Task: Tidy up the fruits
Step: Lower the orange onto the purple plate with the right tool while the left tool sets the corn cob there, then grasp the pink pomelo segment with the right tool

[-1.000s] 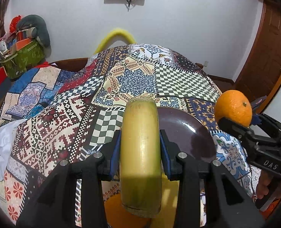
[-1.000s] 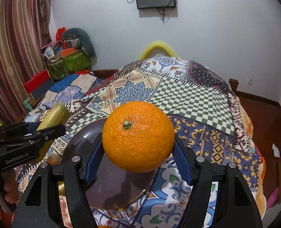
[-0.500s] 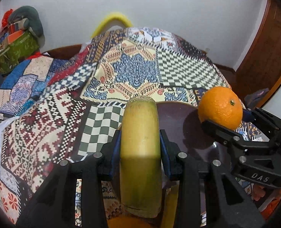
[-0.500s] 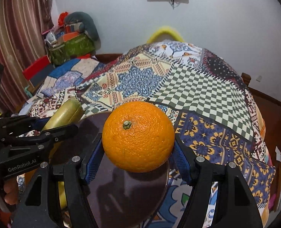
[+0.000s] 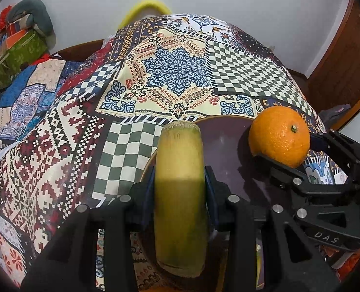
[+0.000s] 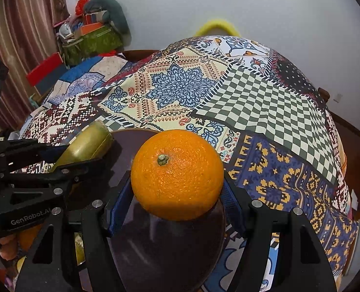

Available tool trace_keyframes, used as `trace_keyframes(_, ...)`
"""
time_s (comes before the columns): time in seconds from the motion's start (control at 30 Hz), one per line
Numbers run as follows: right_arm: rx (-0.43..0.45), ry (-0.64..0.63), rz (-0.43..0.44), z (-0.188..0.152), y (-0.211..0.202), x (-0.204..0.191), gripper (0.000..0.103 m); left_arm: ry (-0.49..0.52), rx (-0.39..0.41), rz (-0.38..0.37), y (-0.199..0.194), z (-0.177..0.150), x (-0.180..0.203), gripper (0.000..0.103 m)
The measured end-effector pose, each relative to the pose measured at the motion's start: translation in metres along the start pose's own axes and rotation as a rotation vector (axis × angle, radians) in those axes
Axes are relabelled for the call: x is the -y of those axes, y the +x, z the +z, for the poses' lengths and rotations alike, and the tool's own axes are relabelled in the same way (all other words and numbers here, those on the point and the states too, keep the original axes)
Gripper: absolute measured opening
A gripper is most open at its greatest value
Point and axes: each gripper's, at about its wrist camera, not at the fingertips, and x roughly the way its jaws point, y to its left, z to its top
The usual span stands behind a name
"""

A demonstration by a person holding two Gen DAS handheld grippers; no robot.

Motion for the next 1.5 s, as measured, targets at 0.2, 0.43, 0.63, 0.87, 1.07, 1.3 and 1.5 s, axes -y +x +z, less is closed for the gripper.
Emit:
trace_keyframes(0.2, 0.002, 0.018, 0.03, 0.001, -0.001, 0.0, 0.068, 0.007, 0.042, 0.0, -0.013, 0.003, 0.002, 0.038)
trace_keyframes(0.43, 0.049, 0.02, 0.016, 0.0, -0.02, -0.002, 0.076, -0.011, 0.074, 0.009, -0.033, -0.002, -0.005, 0.038)
trace_keyframes(0.63, 0.072, -0.005, 0.002, -0.007, -0.039, -0.011, 0.076, -0.019, 0.087, 0.0, -0.052, -0.013, -0.007, 0.038)
trace_keyframes(0.87, 0.094, -0.007, 0.014, -0.019, -0.062, -0.02, 0.076, -0.023, 0.109, -0.007, -0.078, -0.03, -0.006, 0.038)
trace_keyframes(1.07, 0.112, -0.005, 0.012, -0.034, -0.082, -0.028, 0.076, -0.021, 0.123, -0.009, -0.103, -0.052, -0.004, 0.038)
trace_keyframes(1.3, 0.108, -0.019, 0.012, -0.057, -0.097, -0.04, 0.076, -0.003, 0.125, 0.005, -0.124, -0.084, 0.001, 0.038)
trace_keyframes(1.5, 0.072, 0.0, 0.045, -0.081, -0.099, -0.05, 0.077, -0.027, 0.101, 0.012, -0.13, -0.114, -0.006, 0.038)
